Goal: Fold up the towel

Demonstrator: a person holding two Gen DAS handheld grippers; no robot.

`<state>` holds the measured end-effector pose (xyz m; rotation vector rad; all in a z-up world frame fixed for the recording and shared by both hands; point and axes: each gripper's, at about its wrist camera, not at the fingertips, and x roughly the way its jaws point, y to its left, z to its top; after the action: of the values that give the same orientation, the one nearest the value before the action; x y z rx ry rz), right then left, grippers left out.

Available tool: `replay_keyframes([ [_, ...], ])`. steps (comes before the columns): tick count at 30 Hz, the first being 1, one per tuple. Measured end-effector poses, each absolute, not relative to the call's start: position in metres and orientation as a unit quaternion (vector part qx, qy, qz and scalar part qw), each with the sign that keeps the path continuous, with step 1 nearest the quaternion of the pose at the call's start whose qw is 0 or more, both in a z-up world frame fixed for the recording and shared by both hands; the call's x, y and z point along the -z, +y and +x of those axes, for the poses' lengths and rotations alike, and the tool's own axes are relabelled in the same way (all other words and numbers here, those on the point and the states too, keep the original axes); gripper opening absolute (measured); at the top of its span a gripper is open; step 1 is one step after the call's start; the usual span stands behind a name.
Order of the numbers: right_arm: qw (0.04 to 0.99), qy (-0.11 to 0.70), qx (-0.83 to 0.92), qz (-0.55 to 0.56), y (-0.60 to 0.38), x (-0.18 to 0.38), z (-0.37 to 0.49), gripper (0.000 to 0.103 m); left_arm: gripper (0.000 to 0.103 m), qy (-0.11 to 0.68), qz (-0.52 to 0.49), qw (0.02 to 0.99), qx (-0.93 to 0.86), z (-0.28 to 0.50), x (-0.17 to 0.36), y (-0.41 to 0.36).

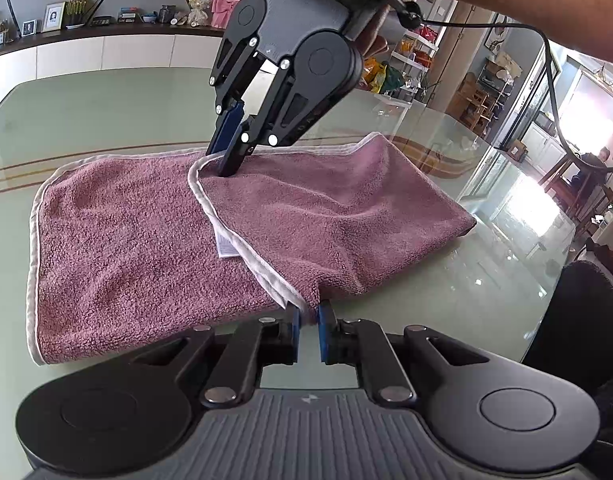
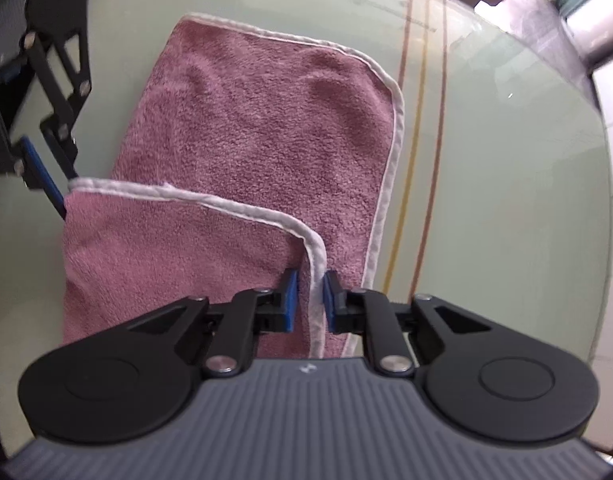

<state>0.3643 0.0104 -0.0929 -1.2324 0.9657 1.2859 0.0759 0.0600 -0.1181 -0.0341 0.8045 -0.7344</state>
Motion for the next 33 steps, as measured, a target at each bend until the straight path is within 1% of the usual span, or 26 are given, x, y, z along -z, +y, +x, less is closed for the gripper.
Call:
replay_keyframes([
  [3,0.534,0.406,-0.541,-0.507,0.011,0.095,0.373,0.009,0.011,0.383,-0.016,0.856,0.348,0.076,0.118,0.060],
  [6,0.534,0.347,-0.532,-0.558,0.012,0.098,0.348,0.007,0.011,0.382,-0.017,0.856,0.348,0.076,0.119,0.061],
  [11,0.552,0.290,-0.525,-0.580,0.007,0.090,0.329,0.006,0.009,0.373,-0.015,0.861,0.347,0.074,0.117,0.061],
  [14,0.567,0.295,-0.522,-0.565,0.014,0.085,0.318,0.006,0.008,0.357,-0.022,0.867,0.346,0.072,0.112,0.065],
  [17,0.585,0.303,-0.521,-0.543,-0.007,0.074,0.307,0.006,0.007,0.347,-0.026,0.873,0.343,0.069,0.107,0.068],
  [19,0.595,0.314,-0.523,-0.523,-0.035,0.053,0.296,0.006,0.007,0.340,-0.029,0.877,0.338,0.067,0.103,0.070],
  [21,0.600,0.330,-0.528,-0.502,-0.056,0.019,0.288,0.006,0.007,0.337,-0.037,0.882,0.328,0.066,0.100,0.074],
  [22,0.604,0.340,-0.532,-0.486,-0.058,0.014,0.291,0.006,0.007,0.337,-0.039,0.883,0.324,0.066,0.098,0.076],
  [27,0.615,0.348,-0.540,-0.457,-0.040,0.012,0.309,0.006,0.007,0.332,-0.054,0.902,0.270,0.065,0.088,0.092],
  [33,0.612,0.336,-0.555,-0.452,0.002,0.005,0.320,0.006,0.007,0.338,-0.072,0.913,0.216,0.066,0.079,0.119],
])
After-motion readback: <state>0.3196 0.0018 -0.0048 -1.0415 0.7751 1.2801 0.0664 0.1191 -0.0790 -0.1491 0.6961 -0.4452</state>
